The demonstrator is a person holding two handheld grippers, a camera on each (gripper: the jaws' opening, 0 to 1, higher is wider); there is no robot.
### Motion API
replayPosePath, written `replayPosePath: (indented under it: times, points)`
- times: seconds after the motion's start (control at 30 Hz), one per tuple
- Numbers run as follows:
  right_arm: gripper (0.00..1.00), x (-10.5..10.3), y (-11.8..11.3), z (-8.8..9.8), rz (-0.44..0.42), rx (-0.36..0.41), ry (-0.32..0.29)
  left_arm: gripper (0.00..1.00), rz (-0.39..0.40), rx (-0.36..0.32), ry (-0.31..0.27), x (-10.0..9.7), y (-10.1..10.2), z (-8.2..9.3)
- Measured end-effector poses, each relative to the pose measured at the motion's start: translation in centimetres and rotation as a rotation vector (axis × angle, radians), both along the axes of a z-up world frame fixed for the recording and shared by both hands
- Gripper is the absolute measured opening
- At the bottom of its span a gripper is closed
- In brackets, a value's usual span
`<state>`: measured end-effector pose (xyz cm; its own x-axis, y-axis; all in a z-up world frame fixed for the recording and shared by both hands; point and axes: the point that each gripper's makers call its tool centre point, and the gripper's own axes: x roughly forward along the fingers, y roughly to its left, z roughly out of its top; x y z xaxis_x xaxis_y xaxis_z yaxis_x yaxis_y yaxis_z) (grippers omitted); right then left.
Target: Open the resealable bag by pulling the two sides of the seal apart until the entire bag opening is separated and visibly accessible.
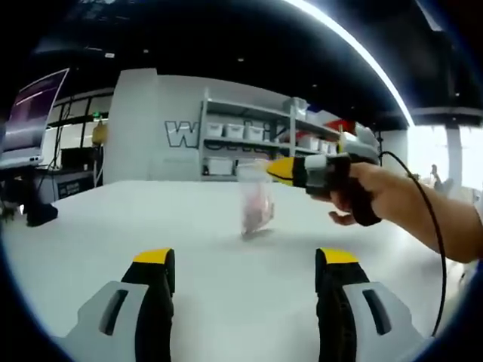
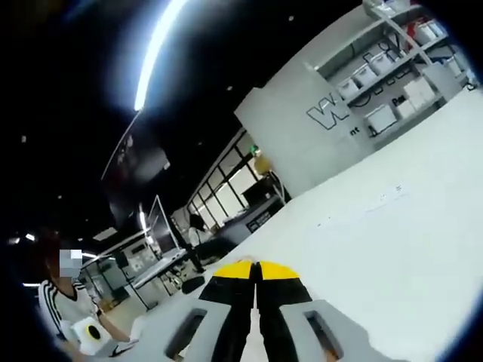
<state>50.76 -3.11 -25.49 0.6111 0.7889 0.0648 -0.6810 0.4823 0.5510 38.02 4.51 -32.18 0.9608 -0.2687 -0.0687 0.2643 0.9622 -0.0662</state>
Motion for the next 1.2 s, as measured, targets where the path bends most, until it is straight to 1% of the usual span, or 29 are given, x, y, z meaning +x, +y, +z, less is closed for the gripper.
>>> replayPosePath:
  times: [0.3, 0.43, 0.53, 0.67, 0.77, 0.83, 1.03, 1.2]
  points:
    - [0.0, -1.0, 0.0, -0.1, 0.006, 0.016, 0.001, 0.75, -0.003, -0.003, -0.004, 0.0, 0.0, 0.1]
    - [0.0, -1.3, 0.1, -0.1, 0.011, 0.018, -0.003, 0.72, 0.004, -0.013, -0.019, -0.2, 0.2, 0.5]
    - [0.0, -1.9, 0.2, 0.1, 0.015, 0.014, -0.017, 0.72, 0.013, -0.014, -0.029, -0.4, 0.3, 0.8]
    - [0.0, -2.6, 0.2, 0.8, 0.025, 0.023, -0.033, 0.72, 0.002, -0.013, -0.027, -0.8, -0.1, 0.8]
    - [0.0, -3.6, 0.3, 1.0, 0.032, 0.025, -0.044, 0.72, -0.009, -0.032, -0.033, -1.3, -0.5, 1.2]
    - [0.0, -4.1, 0.4, 0.9, 0.036, 0.026, -0.045, 0.72, -0.016, -0.04, -0.033, -1.4, -0.6, 1.2]
    - [0.0, -4.3, 0.5, 0.4, 0.042, 0.032, -0.033, 0.72, -0.028, -0.049, -0.031, -1.8, -1.0, 1.3]
    - [0.0, -4.9, 0.6, 0.2, 0.046, 0.033, -0.034, 0.72, -0.034, -0.06, -0.036, -2.2, -1.2, 1.7]
